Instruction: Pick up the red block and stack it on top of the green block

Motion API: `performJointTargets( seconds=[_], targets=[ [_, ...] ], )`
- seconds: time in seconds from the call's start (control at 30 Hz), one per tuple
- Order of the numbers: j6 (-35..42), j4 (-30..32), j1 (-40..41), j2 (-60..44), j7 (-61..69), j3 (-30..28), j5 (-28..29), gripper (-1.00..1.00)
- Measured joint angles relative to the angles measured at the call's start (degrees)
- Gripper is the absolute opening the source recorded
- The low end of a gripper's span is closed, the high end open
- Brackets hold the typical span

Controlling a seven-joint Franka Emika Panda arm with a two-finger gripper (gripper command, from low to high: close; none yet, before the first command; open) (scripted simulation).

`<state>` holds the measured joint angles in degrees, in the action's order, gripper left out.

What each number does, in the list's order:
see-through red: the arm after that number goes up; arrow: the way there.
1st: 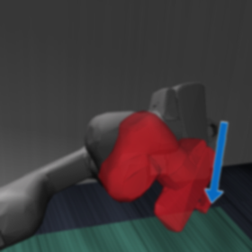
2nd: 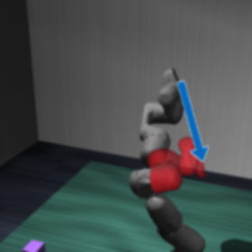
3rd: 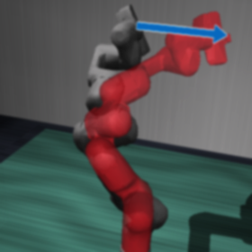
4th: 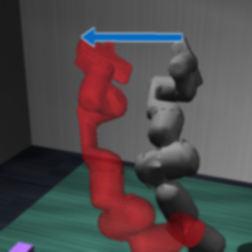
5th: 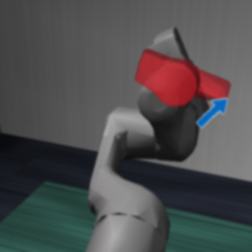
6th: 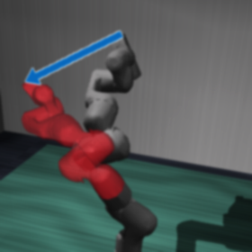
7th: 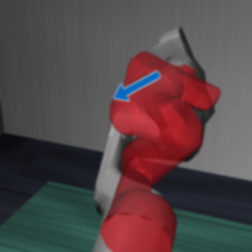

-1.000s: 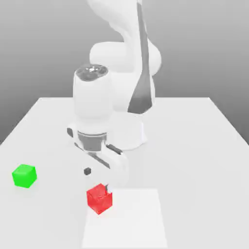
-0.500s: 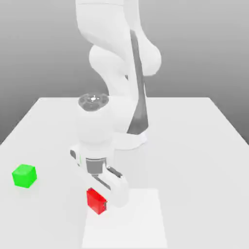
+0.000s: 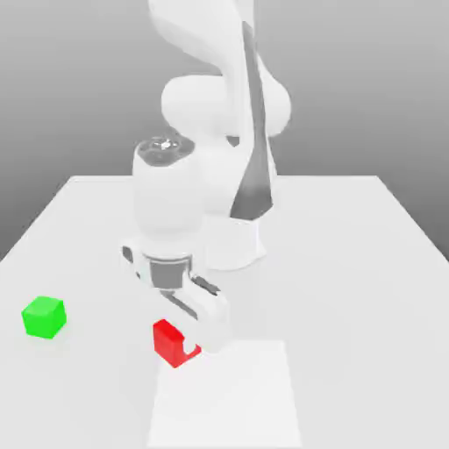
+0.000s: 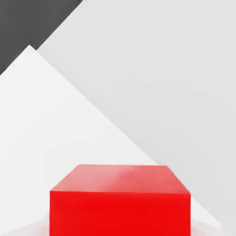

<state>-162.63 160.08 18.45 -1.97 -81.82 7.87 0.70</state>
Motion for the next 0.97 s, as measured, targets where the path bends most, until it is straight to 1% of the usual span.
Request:
performJointTargets(
  seconds=[0.1,0.17,0.27,0.63,0.7,0.83,0.87,0.97],
  targets=[
    [2.05,0.61,-0.37,2.26,0.14,-0.22,-0.78,-1.00],
    [3.14,0.24,-1.13,2.87,-3.55,-2.85,-0.61,-1.00],
    [4.63,-0.65,6.04,3.41,-10.64,-7.01,-0.12,-1.00],
    [10.15,-4.49,25.36,5.21,-38.10,-15.11,0.31,-1.00],
    [8.01,-4.86,26.00,2.71,-39.38,-15.38,-0.35,-1.00],
    [0.84,-5.28,26.43,-4.95,-38.02,-14.23,-3.03,-1.00],
    [-0.42,-5.33,26.66,-6.27,-37.71,-13.87,-3.49,1.00],
    [-0.42,-5.33,26.66,-6.27,-37.72,-13.87,-3.49,1.00]
  ],
)
